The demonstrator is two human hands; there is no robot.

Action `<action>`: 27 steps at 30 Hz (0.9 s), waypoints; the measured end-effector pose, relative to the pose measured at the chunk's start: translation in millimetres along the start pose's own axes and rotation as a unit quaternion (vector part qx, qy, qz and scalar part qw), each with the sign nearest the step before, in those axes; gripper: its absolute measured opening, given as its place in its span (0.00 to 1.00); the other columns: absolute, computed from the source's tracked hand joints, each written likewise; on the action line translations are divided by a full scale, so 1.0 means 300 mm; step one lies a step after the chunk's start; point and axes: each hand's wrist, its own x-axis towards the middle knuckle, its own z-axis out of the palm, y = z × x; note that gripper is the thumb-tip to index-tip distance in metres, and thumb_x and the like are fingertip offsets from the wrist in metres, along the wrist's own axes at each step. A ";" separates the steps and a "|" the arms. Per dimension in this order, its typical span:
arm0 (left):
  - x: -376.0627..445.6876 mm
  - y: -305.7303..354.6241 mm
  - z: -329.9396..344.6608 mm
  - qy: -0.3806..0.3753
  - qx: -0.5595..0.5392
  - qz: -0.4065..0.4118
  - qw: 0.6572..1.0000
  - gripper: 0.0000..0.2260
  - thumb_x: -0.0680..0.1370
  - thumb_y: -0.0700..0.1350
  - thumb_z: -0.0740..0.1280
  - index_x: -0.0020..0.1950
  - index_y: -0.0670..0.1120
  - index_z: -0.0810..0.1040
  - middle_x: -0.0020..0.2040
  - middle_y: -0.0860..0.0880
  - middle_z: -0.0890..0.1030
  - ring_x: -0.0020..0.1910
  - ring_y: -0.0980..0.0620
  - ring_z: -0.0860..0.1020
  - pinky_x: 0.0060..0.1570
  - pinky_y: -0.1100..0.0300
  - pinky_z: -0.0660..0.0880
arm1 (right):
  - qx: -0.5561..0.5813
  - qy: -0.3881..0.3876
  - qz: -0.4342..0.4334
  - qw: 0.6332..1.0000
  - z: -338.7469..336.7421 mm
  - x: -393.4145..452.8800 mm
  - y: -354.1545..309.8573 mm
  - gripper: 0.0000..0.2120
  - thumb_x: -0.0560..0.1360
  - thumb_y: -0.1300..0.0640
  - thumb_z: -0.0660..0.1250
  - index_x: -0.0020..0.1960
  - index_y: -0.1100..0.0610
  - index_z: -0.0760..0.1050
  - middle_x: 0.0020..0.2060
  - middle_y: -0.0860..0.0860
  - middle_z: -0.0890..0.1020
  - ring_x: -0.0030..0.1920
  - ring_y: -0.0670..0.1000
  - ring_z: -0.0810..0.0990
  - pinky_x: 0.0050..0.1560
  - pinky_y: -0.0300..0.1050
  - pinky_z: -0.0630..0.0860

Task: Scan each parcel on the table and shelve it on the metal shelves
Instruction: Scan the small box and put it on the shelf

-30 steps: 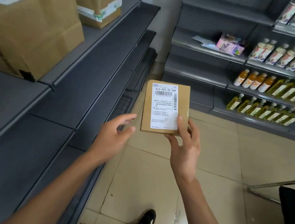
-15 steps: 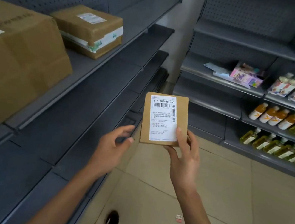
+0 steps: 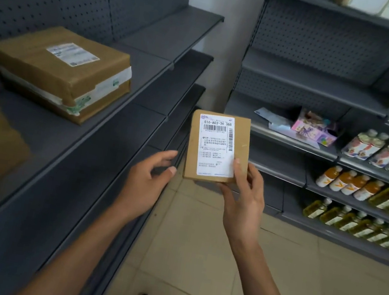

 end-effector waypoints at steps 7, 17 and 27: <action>0.272 0.017 0.006 -0.012 0.005 0.017 1.000 0.16 0.81 0.43 0.68 0.67 0.57 0.79 0.61 0.60 0.81 0.61 0.66 0.78 0.63 0.63 0.73 | 0.000 0.004 0.015 1.000 0.126 0.217 0.094 0.37 0.71 0.73 0.75 0.76 0.53 0.70 0.70 0.58 0.71 0.67 0.29 0.64 0.65 0.23 0.65; 0.646 -0.030 0.110 -0.002 0.034 -0.003 0.999 0.17 0.82 0.44 0.68 0.67 0.60 0.78 0.62 0.59 0.81 0.63 0.64 0.77 0.62 0.64 0.72 | 0.034 -0.025 0.036 0.998 0.309 0.537 0.314 0.36 0.72 0.70 0.76 0.76 0.53 0.70 0.72 0.57 0.70 0.67 0.39 0.67 0.68 0.28 0.66; 1.041 -0.028 0.254 0.061 0.066 -0.038 0.995 0.17 0.82 0.47 0.69 0.68 0.63 0.77 0.61 0.61 0.80 0.57 0.61 0.79 0.52 0.74 0.72 | 0.068 -0.078 -0.010 0.995 0.460 0.985 0.599 0.32 0.73 0.66 0.75 0.75 0.55 0.71 0.70 0.59 0.71 0.68 0.48 0.70 0.65 0.56 0.77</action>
